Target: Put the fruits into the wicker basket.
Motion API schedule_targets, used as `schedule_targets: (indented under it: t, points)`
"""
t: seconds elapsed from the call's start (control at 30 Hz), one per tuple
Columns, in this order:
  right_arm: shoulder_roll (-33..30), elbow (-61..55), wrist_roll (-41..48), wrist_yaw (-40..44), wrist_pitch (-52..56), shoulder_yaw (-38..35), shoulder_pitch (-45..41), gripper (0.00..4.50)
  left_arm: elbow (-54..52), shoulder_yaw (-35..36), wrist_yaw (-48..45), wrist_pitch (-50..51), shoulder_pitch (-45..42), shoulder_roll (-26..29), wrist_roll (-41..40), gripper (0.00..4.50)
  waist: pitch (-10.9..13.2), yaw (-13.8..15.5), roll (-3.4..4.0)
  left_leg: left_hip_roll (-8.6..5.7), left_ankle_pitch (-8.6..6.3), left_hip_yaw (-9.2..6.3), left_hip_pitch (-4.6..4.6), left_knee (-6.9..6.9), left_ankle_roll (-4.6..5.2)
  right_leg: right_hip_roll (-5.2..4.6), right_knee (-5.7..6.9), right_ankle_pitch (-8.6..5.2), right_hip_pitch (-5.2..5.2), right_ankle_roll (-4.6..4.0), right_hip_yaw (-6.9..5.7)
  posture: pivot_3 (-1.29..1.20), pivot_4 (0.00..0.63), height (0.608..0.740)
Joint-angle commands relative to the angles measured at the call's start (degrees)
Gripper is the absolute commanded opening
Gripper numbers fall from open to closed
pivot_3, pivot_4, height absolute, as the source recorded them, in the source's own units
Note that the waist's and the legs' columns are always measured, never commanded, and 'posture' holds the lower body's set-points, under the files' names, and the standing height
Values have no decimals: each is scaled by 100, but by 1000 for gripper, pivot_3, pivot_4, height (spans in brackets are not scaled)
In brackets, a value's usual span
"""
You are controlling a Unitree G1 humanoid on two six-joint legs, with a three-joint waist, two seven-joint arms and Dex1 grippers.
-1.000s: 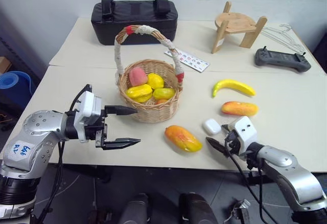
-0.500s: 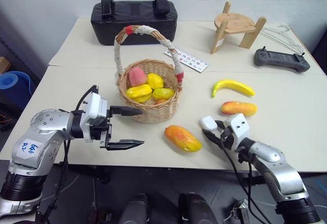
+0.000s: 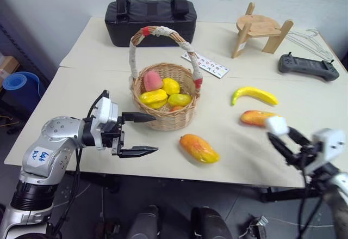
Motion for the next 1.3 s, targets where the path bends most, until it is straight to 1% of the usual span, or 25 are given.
schedule_targets:
  t: [0.03, 0.1, 0.2, 0.3, 0.4, 0.43, 0.47, 0.53, 0.57, 0.6, 0.63, 0.7, 0.77, 0.87, 0.93, 0.97, 1.07, 1.1, 1.13, 1.23, 1.3]
  points:
    - [-505, 1806, -462, 123, -876, -638, -286, 2267, -184, -5, 31, -22, -98, -74, -70, 4500, 0, -5, 0, -2, -10, 7, 7, 1, 18, -1, 0, 2, 4, 3, 6, 0, 150, 740]
    - [-842, 3096, -955, -52, -1195, -417, -753, 2267, -174, -33, 89, 28, -223, -169, -98, 4500, 0, -42, 0, 0, -14, 7, 10, 0, 25, 0, 2, 2, 2, 1, 9, 0, 150, 740]
    - [-1085, 4584, -1260, -266, -1454, -184, -1662, 2267, -221, -124, 90, 84, -341, -252, -98, 4500, 0, -136, 3, 2, 2, 16, 14, 0, 0, 4, 6, 2, 1, -1, 14, 0, 150, 740]
    - [-1201, 5516, -1417, -321, -1686, -11, -2276, 2267, -242, -171, 90, 112, -395, -287, -92, 4500, -3, -170, 20, 9, 14, 25, 11, -5, -7, 11, 8, -1, -8, -6, 18, 0, 150, 740]
    - [-1283, 6045, -1439, -210, -1651, 132, -2653, 2267, -223, -182, 88, 104, -420, -291, -74, 4500, -2, -162, 21, 15, 16, 30, 5, -5, -9, 19, 6, -1, -14, -6, 20, 0, 150, 740]
    - [-1294, 6003, -1390, -147, -1663, 136, -2701, 2617, -208, -173, 89, 93, -426, -289, -66, 4500, -2, -157, 21, 15, 15, 31, 5, -1, -8, 19, 6, -1, -14, -5, 22, 0, 150, 740]
    - [-1352, 5949, -1489, -256, -1693, 195, -2709, 3003, -191, -163, 87, 67, -417, -284, -46, 4500, -2, -155, 21, 15, 15, 31, 4, 3, -8, 18, 5, 0, -12, -5, 23, 0, 150, 740]
    - [-1438, 5714, -1597, -361, -1701, 249, -2640, 3567, -170, -144, 94, 32, -385, -282, -22, 4500, -2, -132, 21, 15, 14, 30, 3, 9, -7, 18, 6, 0, -10, -4, 24, 0, 150, 740]
    - [-1487, 5455, -1576, -428, -1624, 167, -2527, 3963, -156, -140, 103, 5, -356, -291, -3, 4500, -2, -124, 21, 14, 14, 28, 3, 10, -7, 16, 6, 0, -9, -4, 24, 0, 150, 740]
    - [-1523, 5158, -1512, -410, -1582, 70, -2390, 4258, -136, -140, 105, -28, -327, -296, 23, 4500, -2, -119, 21, 13, 14, 28, 0, 11, -6, 15, 6, 1, -10, -3, 23, 0, 150, 740]
    - [-1549, 4729, -1398, -297, -1536, -34, -2189, 4425, -86, -140, 83, -94, -290, -281, 84, 4500, -2, -109, 22, 13, 13, 27, 0, 12, -6, 14, 5, 1, -9, -3, 23, 0, 150, 740]
    - [-1568, 3788, -1142, 50, -1477, -155, -1779, 4425, 26, -122, 7, -224, -213, -219, 194, 4500, -1, -111, 24, 13, 12, 26, -2, 10, -6, 14, 4, 1, -11, -3, 22, 0, 150, 740]
    - [-1594, 2485, -639, 509, -968, -154, -1307, 4425, 252, -37, -68, -375, -127, -118, 313, 4500, -1, -111, 25, 14, 11, 26, -2, 9, -7, 16, 3, 1, -12, -3, 22, 0, 150, 740]
    - [-1772, 575, 312, 975, 286, 79, -719, 4425, 545, 71, -285, -591, 7, 110, 449, 4500, -2, -160, 26, 30, 6, 29, 4, 8, -14, 33, 5, 1, -10, -3, 31, 0, 150, 740]
    - [-2009, -538, 978, 930, 1253, 404, -612, 4425, 745, 164, -450, -670, 129, 295, 477, 4500, -1, -161, 26, 43, -1, 31, 7, 8, -20, 41, 5, 1, -10, -5, 34, 0, 150, 740]
    - [-2078, -869, 1193, 852, 1582, 497, -612, 4425, 816, 190, -508, -702, 172, 356, 487, 4500, -1, -155, 26, 48, -4, 31, 8, 9, -21, 45, 3, 2, -10, -8, 35, 0, 150, 740]
    - [-2374, -1921, 1817, 642, 2594, 1322, -846, 4425, 1136, 287, -833, -992, 417, 630, 641, 4500, -1, -135, 26, 52, -15, 24, 4, 9, -19, 43, -2, 0, -15, -15, 34, 0, 150, 740]
    - [-2306, -2137, 1933, 471, 2826, 1672, -1066, 4425, 1246, 345, -901, -1141, 490, 673, 677, 4500, -1, -132, 26, 53, -21, 22, 0, 10, -19, 42, -5, 0, -17, -16, 33, 0, 150, 740]
    - [-2155, -2250, 2004, 223, 3034, 1987, -1307, 4425, 1319, 382, -933, -1220, 546, 703, 695, 4500, -1, -133, 23, 53, -23, 21, -2, 10, -17, 39, -8, 0, -18, -17, 33, 0, 150, 740]
    - [-1620, -2332, 1706, -543, 3666, 3073, -2145, 4425, 1377, 480, -962, -1291, 708, 753, 712, 4500, -2, -125, 19, 51, -32, 13, -14, 19, -14, 28, -15, 0, -24, -18, 28, 0, 150, 740]
    - [-1269, -2184, 1417, -846, 3833, 3526, -2518, 4425, 1279, 521, -966, -1282, 844, 784, 715, 4500, -2, -121, 19, 44, -35, 10, -23, 26, -11, 17, -14, 0, -29, -18, 24, 0, 150, 740]
